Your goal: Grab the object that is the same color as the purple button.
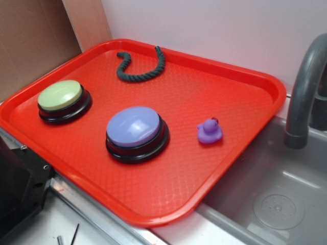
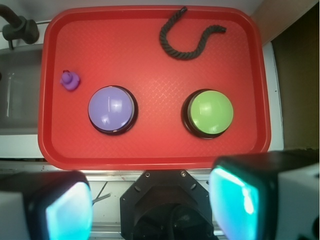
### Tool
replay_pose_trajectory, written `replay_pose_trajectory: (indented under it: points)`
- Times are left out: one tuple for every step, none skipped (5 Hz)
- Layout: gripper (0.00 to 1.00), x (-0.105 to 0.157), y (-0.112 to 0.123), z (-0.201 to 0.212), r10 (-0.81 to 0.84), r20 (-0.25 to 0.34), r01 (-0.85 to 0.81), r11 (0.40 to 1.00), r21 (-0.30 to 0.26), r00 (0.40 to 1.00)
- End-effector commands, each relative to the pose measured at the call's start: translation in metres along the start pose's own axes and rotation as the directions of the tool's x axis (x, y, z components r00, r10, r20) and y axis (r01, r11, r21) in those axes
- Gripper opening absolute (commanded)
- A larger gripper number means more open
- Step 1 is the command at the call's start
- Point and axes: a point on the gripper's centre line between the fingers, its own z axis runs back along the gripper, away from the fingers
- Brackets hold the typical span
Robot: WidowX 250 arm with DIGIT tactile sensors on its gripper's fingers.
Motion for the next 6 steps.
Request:
replay_pose_trajectory:
  points:
    - [1.00,0.000,0.000,0.000,0.000,0.000,0.000,1.000,0.000,1.000]
    - [1.00,0.013,-0.002,-0.003,-0.126,0.002,0.126,0.992,0.000,0.992]
    - [1.00,0.029,-0.017,-0.013,-0.367,0.023,0.367,0.930,-0.014,0.930]
    - [1.00,0.042,-0.038,-0.023,-0.539,0.057,0.539,0.842,0.015,0.841]
    - [1.00,0.060,-0.060,-0.032,-0.711,0.094,0.709,0.703,0.055,0.697]
    - [1.00,0.076,-0.078,-0.049,-0.754,0.098,0.753,0.656,0.052,0.649]
